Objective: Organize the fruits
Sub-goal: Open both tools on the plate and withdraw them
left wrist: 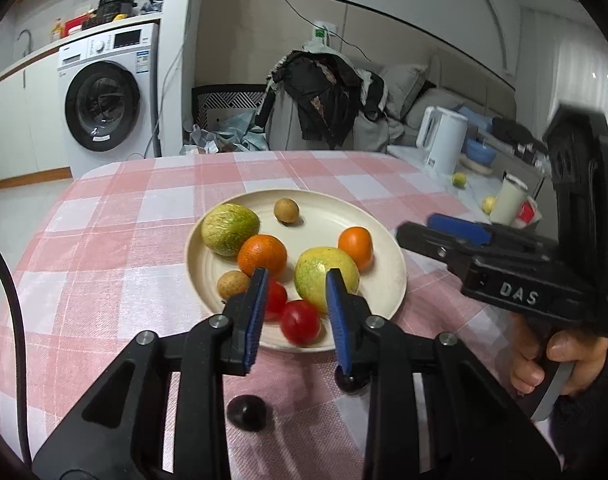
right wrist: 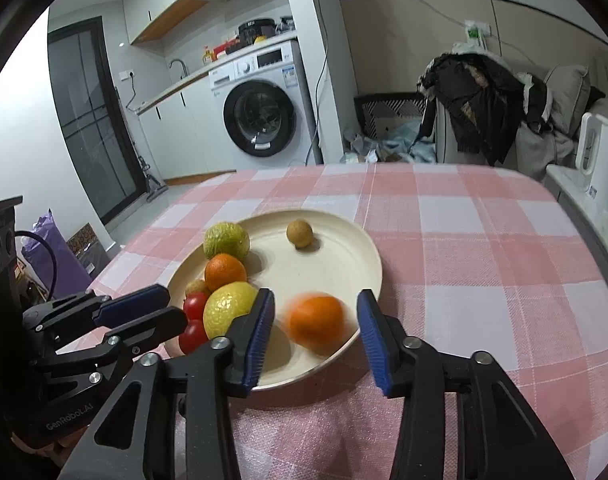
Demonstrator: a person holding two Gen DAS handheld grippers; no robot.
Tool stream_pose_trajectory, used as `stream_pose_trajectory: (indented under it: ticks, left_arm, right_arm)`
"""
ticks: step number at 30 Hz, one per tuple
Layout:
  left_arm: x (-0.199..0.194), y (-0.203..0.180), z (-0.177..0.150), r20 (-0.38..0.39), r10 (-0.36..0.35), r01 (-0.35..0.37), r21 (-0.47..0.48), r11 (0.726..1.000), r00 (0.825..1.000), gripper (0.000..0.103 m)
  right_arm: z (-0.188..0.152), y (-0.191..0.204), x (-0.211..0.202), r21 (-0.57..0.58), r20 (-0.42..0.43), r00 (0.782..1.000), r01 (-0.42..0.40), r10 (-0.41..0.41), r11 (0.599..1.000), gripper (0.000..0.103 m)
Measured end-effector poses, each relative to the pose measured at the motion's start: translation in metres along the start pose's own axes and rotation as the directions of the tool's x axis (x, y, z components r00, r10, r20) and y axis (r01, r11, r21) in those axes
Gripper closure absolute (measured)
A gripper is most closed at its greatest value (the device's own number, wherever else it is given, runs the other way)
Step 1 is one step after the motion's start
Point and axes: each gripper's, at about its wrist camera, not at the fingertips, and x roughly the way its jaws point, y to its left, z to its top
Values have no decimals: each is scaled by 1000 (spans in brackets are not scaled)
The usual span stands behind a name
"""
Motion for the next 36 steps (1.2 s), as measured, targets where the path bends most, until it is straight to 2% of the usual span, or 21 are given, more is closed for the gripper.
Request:
stream_pose_trajectory:
  ticks: [2, 3, 5, 7, 9, 12, 15, 17, 27, 36]
  left_arm:
    - [-11, 4, 0, 19, 17, -17, -12, 1000, 1000, 55]
    - [-17, 5, 0, 32, 26, -26, -12, 1000, 999, 52]
    - [-30, 6, -1, 49, 43, -43, -10, 999, 998, 32]
    - [-43, 7, -4, 70, 65, -65, -9, 998, 995, 21]
    - [-55, 8, -6, 82, 72, -72, -7, 997, 994, 20]
    - [-71, 7, -11, 80, 87, -87, 0, 996, 993, 19]
    - [-83, 5, -15, 79, 94, -95, 9, 995, 992, 10]
    - [-93, 3, -17, 99, 111, -112, 12, 994, 989, 1]
    - [-111, -7, -28, 105, 139, -144, 48, 988, 985, 1]
    - [-102, -6, -33, 102, 142, -149, 57, 987, 985, 1]
  right_arm:
    - [1, -1, -6, 5, 19, 1000, 3, -3, 1000, 52]
    - [1, -2, -8, 8, 23, 1000, 7, -7, 1000, 49]
    - [2, -2, -14, 8, 27, 999, 20, -20, 1000, 38]
    - [1, -1, -20, 1, 25, 999, 27, -27, 1000, 19]
    - [-1, 1, -25, -7, 12, 1000, 23, -23, 1000, 10]
    - [-5, 8, -33, -28, -2, 1000, 16, -16, 999, 4]
    - [-10, 16, -39, -55, -14, 1000, 25, -26, 998, 0]
    - [-13, 21, -44, -68, -19, 999, 25, -26, 997, 0]
    - [-21, 36, -53, -100, -44, 999, 13, -18, 995, 0]
    - [-24, 41, -47, -107, -62, 998, 12, -19, 994, 0]
